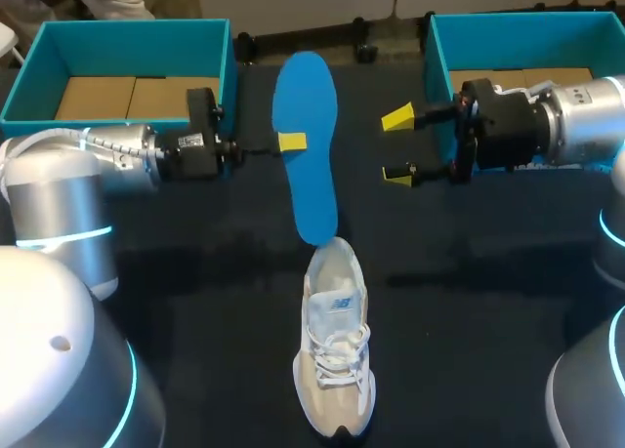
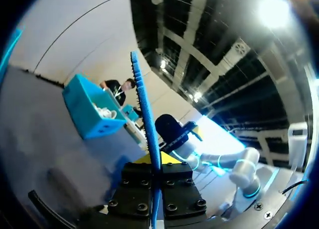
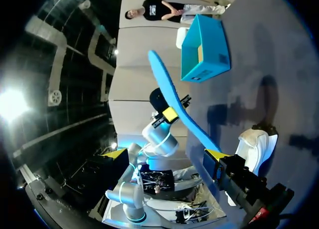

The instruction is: Take the shoe out of the shoebox, open the shoe tongue, remove and reinsert the insole, then place the shoe into the shoebox

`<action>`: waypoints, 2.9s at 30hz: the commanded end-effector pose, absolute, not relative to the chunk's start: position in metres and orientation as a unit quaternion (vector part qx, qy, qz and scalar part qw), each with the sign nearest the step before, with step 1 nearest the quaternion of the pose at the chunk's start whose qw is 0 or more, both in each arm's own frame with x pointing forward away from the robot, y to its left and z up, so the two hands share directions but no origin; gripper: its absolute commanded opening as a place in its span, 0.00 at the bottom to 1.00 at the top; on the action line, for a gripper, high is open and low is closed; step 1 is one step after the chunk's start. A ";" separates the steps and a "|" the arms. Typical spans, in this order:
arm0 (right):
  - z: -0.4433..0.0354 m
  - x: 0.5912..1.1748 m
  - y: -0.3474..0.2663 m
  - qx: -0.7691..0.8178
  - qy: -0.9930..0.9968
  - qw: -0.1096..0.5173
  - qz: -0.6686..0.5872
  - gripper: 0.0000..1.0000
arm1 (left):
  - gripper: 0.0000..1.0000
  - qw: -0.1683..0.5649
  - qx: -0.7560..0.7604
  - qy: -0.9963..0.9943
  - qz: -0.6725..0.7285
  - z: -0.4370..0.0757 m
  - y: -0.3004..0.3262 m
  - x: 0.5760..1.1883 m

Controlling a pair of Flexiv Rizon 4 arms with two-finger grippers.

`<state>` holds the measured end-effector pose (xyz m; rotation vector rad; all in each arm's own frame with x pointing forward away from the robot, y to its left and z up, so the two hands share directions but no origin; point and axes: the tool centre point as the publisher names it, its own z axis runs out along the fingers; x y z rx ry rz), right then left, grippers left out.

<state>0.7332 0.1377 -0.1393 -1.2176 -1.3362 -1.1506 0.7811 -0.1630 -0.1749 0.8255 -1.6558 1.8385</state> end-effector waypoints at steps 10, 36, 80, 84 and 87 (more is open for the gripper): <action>-0.140 0.734 0.140 -0.499 -0.548 0.479 -0.471 1.00 | 0.00 -0.033 0.057 -0.660 0.748 -0.158 -0.154 0.762; -0.140 0.734 0.140 -0.499 -0.548 0.479 -0.471 1.00 | 0.00 -0.236 -0.123 -0.652 0.710 -0.160 -0.155 0.774; -0.140 0.734 0.140 -0.499 -0.548 0.479 -0.471 1.00 | 0.00 -0.475 -0.452 -0.589 0.473 -0.191 -0.153 0.803; -0.140 0.734 0.140 -0.499 -0.548 0.479 -0.471 1.00 | 0.00 -0.480 -0.461 -0.585 0.464 -0.193 -0.156 0.806; -0.140 0.734 0.140 -0.499 -0.548 0.479 -0.471 1.00 | 0.00 -0.491 -0.476 -0.572 0.454 -0.196 -0.157 0.808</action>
